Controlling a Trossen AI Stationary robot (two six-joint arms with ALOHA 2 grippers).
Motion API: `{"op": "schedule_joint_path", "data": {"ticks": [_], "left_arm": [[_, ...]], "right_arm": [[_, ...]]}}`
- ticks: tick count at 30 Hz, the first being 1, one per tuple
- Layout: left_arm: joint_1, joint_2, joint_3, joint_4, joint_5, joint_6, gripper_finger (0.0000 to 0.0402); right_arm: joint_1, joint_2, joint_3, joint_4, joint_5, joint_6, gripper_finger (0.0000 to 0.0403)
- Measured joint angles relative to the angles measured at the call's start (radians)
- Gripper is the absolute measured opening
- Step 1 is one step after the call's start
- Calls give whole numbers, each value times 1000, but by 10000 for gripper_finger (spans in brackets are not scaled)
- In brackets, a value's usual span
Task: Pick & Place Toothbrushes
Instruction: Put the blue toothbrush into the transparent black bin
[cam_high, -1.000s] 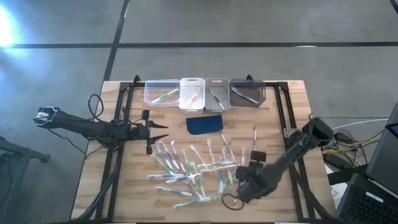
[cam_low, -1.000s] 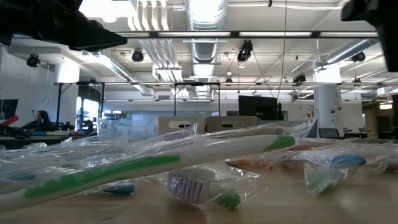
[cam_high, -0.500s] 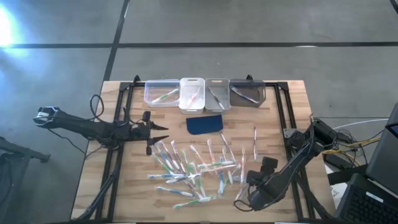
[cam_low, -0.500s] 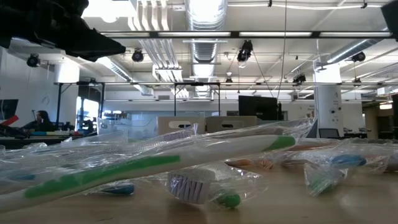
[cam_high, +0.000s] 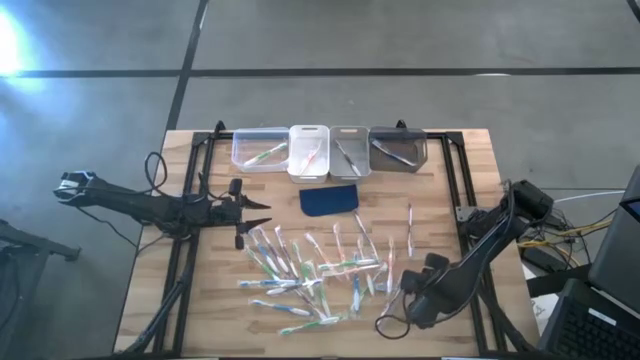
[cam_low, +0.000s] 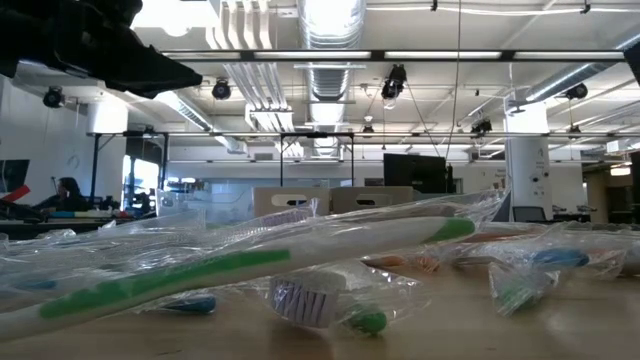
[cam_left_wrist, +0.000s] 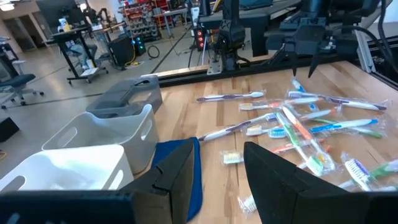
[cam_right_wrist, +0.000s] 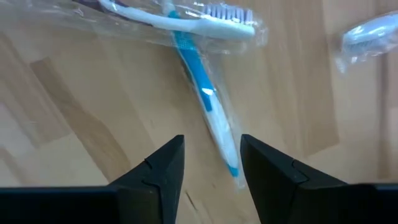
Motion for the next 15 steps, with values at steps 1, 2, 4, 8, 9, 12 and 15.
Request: {"op": "schedule_joint_path", "data": {"ticks": [1, 2, 4, 8, 9, 12, 15], "left_arm": [[0, 0, 0, 0, 0, 0, 147], [0, 0, 0, 0, 0, 0, 147], [0, 0, 0, 0, 0, 0, 147], [0, 0, 0, -1, 0, 0, 147], [0, 0, 0, -1, 0, 0, 147], [0, 0, 0, -1, 0, 0, 147], [0, 0, 0, -1, 0, 0, 147]], "right_arm": [[0, -11, -19, 20, 0, 9, 159], [1, -23, -37, 42, 0, 14, 163], [1, -39, -70, 75, 0, 11, 169], [0, -43, -124, 95, 0, -5, 178], [0, -41, -134, 99, 0, -5, 179], [0, -38, -165, 137, 0, -6, 177], [0, -41, -195, 189, 0, -10, 164]]}}
